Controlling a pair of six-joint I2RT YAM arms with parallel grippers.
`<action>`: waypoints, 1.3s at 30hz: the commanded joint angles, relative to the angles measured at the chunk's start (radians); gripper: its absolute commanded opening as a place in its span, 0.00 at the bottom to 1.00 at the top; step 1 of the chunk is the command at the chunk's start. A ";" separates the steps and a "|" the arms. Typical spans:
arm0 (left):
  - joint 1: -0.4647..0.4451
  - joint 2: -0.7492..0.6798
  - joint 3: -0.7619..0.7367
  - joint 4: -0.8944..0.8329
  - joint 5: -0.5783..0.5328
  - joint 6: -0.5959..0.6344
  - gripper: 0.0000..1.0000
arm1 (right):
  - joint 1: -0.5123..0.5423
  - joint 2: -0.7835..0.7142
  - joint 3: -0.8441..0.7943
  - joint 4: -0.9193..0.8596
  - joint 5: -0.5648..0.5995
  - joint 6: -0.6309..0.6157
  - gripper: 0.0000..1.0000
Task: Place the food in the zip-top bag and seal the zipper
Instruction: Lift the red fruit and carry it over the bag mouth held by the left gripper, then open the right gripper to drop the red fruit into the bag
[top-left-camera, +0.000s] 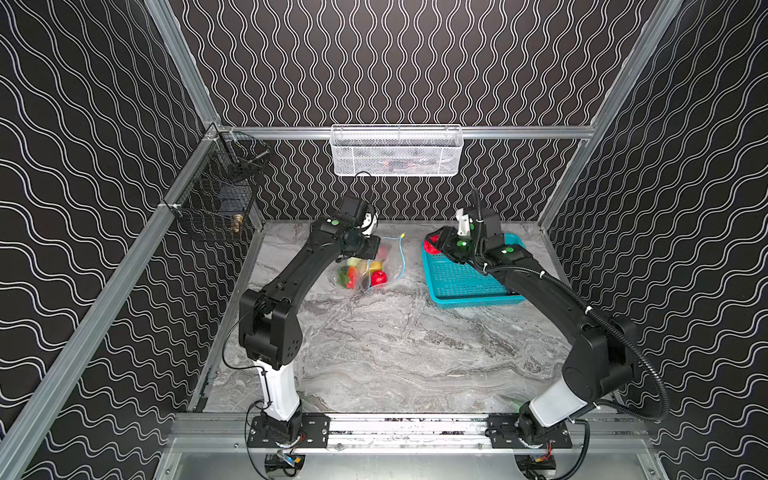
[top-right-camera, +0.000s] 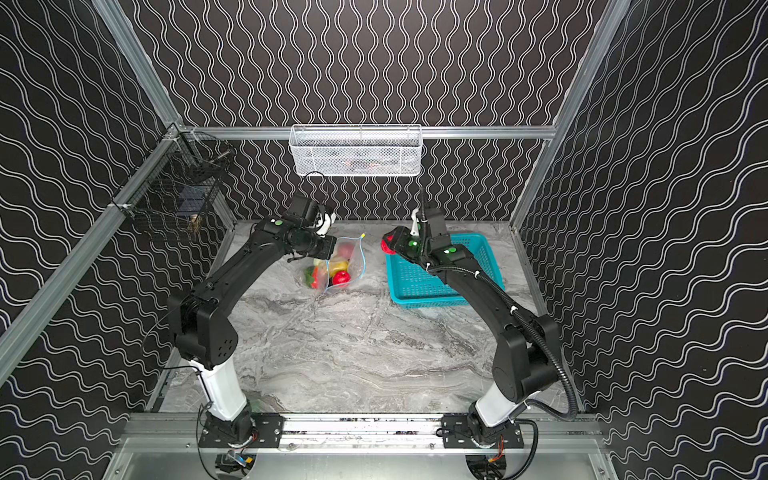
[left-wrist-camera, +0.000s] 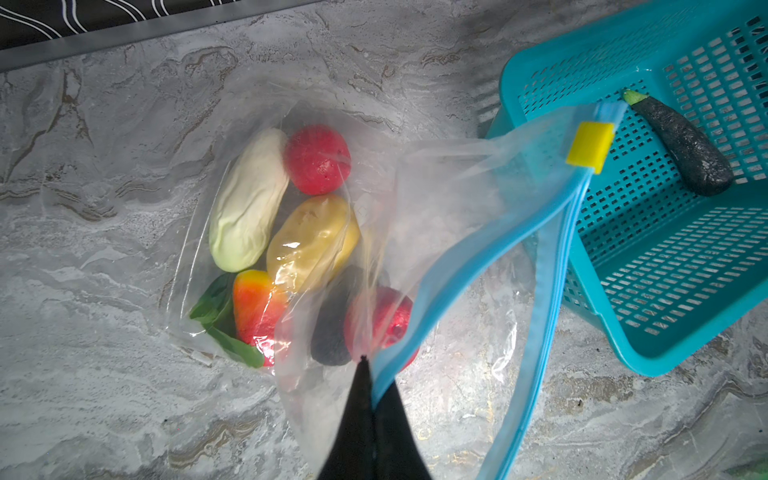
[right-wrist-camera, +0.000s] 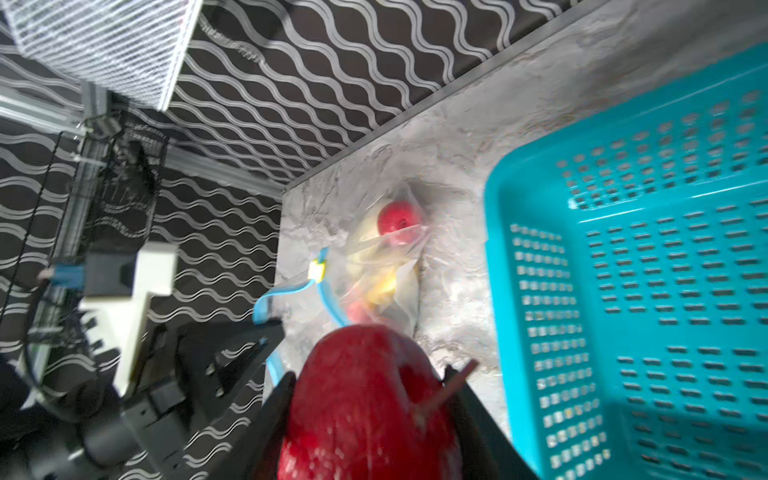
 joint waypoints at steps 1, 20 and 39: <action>0.001 -0.007 0.009 0.000 0.004 -0.012 0.00 | 0.043 0.006 0.028 0.043 0.013 0.022 0.45; 0.002 -0.021 -0.007 0.008 0.002 -0.009 0.00 | 0.161 0.130 0.074 0.138 -0.005 0.081 0.44; 0.006 -0.046 0.004 0.005 -0.003 -0.009 0.00 | 0.216 0.315 0.187 0.153 -0.067 0.106 0.51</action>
